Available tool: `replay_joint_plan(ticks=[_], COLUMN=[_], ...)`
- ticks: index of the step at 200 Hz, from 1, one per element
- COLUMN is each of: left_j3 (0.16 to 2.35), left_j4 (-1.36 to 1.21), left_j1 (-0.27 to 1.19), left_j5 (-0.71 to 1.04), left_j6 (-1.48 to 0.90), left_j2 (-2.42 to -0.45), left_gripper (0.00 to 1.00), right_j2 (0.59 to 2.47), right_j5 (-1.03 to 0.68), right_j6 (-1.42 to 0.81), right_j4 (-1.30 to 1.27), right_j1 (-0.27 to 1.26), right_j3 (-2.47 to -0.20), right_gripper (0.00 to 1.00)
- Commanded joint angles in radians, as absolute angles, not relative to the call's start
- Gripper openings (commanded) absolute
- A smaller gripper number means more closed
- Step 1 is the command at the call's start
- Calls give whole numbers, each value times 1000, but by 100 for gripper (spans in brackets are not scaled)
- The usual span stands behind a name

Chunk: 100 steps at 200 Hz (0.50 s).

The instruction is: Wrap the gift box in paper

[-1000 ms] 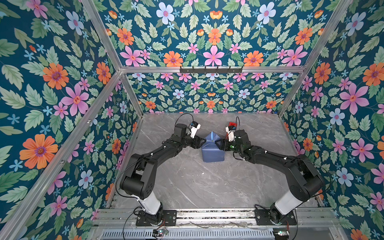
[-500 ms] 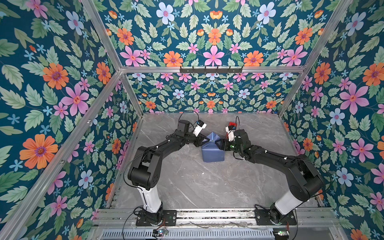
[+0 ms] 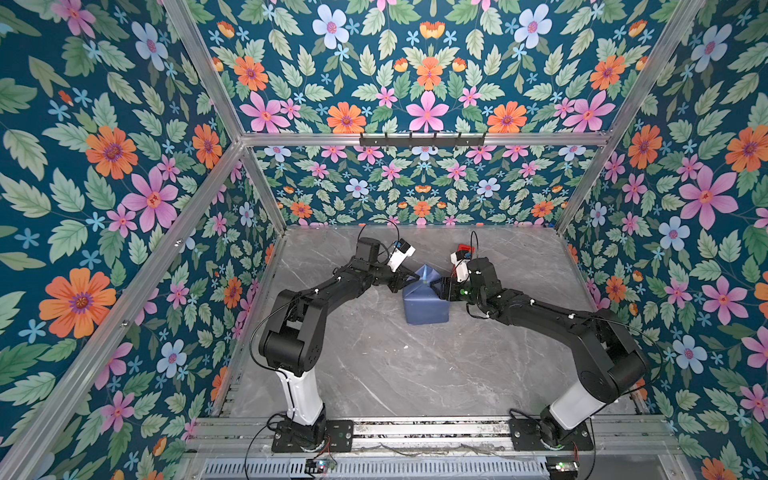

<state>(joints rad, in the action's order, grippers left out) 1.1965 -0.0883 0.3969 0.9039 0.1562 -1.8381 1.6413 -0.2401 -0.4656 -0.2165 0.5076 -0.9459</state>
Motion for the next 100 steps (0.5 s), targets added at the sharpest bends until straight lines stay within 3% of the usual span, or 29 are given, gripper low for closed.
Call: replay_joint_plan(ticks=[1, 34, 64, 100], left_j3=[1200, 1201, 1201, 1202], left_j4=[-84, -88, -88, -89], left_j1=[398, 399, 398, 399], left_j5=[952, 959, 957, 956], left_j6=[172, 174, 174, 176], left_j2=[-1836, -1835, -1834, -1833], left_gripper=[11, 4, 0, 0], right_j2=[1649, 1638, 1607, 1594], right_j5=[-246, -250, -274, -450], right_j6=[-448, -430, -370, -295], right_j4=[-162, -138, -84, -38], right_j1=[508, 509, 501, 436], right_j3=[-953, -967, -995, -1035], right_gripper=[69, 70, 76, 82])
